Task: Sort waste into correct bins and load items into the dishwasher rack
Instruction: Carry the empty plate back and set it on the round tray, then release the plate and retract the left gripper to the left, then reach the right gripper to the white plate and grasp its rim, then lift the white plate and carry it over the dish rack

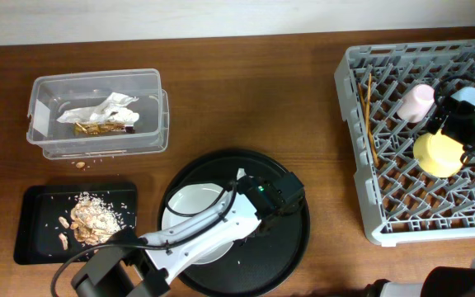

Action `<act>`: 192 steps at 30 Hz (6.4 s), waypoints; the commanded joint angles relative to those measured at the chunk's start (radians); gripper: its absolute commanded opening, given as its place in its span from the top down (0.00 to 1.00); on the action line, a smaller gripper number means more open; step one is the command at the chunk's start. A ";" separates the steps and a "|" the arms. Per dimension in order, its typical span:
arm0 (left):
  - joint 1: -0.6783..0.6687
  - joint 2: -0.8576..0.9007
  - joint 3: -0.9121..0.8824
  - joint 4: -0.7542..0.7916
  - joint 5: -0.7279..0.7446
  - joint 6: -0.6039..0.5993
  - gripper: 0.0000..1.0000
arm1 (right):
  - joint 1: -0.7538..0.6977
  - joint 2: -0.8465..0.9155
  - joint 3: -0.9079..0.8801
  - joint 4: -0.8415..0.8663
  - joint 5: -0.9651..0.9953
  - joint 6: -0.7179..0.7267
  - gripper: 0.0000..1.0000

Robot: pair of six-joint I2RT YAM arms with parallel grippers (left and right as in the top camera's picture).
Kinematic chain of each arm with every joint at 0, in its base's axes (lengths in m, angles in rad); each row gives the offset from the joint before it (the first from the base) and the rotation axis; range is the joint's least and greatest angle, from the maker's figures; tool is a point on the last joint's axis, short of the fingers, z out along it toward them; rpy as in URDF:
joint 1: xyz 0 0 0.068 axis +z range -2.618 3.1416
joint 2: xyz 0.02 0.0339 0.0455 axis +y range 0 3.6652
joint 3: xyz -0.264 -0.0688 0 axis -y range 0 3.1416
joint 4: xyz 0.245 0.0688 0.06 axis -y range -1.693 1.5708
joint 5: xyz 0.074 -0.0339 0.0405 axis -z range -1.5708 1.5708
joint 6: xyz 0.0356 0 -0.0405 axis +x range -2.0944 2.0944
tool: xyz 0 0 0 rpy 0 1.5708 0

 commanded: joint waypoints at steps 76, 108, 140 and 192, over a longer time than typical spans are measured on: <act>1.177 -0.124 0.366 -0.466 -0.116 -0.055 0.01 | 0.014 0.002 0.005 -0.026 -0.583 0.120 0.08; 1.177 -0.124 0.366 -0.466 -0.117 -0.055 0.01 | 1.345 0.093 -0.314 0.418 -0.342 -0.074 0.01; 1.177 -0.124 0.366 -0.466 -0.117 -0.055 0.00 | 1.358 0.461 -0.348 0.442 0.057 0.448 0.31; 1.177 -0.124 0.366 -0.466 -0.117 -0.055 0.01 | 0.489 0.299 0.351 -0.081 0.818 0.462 0.96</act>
